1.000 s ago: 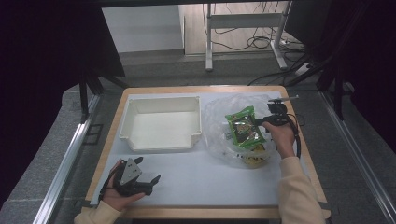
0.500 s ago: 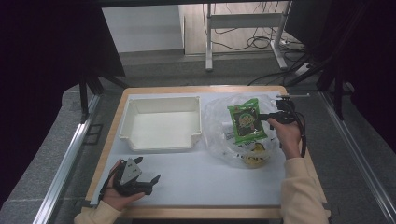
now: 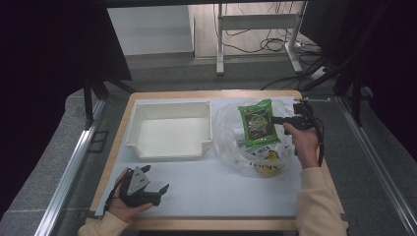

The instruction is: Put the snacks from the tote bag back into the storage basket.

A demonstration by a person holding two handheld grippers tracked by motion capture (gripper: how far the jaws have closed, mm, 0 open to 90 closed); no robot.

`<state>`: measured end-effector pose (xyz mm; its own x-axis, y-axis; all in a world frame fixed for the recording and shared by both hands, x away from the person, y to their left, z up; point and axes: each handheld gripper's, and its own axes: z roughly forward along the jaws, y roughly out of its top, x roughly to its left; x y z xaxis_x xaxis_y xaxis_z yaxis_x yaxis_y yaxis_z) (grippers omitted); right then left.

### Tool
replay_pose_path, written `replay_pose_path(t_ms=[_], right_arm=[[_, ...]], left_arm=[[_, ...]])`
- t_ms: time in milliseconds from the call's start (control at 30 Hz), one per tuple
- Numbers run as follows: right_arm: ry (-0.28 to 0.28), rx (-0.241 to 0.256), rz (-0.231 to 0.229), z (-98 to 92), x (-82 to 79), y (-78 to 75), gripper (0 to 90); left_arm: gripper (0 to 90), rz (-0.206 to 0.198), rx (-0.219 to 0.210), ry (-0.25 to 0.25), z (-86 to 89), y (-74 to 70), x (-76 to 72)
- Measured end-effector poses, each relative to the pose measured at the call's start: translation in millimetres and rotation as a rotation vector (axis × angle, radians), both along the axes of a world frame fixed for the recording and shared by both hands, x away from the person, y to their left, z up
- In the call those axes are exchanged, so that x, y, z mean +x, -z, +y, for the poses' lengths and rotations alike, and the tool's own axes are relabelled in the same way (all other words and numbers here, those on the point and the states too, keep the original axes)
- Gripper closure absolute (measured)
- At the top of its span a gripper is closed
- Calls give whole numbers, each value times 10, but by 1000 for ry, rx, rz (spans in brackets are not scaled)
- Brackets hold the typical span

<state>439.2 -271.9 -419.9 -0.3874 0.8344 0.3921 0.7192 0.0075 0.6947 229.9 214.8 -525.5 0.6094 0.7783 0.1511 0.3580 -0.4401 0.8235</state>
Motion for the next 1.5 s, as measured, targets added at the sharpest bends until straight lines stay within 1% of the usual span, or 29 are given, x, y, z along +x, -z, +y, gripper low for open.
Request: replay_pose_path(t_ms=[167,333,467,667,800,833,1067,1100,1267,1500], right_arm=[[-10,19,-23,10,-24,-39,896],[-19,47,-33,34,-16,-81,896],[-33,44,-45,84,-23,-123,896],[-43,57,-59,139,-46,-159,897],[-44,68,-69,149,-58,-178,896],[-48,77,-72,158,-67,-193,896],[-60,86,-85,198,-91,-231,896],[-66,91,-93,221,-99,-240,896],[-81,116,-104,261,-106,-269,897],[-96,130,-118,338,-103,-307,897]], left_arm=[[105,-1,2,3,-1,0,-1],[105,-1,2,3,-3,1,0],[105,-1,0,1,4,-4,-2],[105,-4,-2,-3,4,-6,-5],[105,-4,-3,-4,7,-8,-3],[105,-3,-3,-4,6,-7,-3],[105,-2,0,-4,2,-4,-1],[105,-2,-1,-5,3,-5,-2],[105,0,-5,-5,1,-1,-1],[105,5,-4,-2,-3,2,1]])
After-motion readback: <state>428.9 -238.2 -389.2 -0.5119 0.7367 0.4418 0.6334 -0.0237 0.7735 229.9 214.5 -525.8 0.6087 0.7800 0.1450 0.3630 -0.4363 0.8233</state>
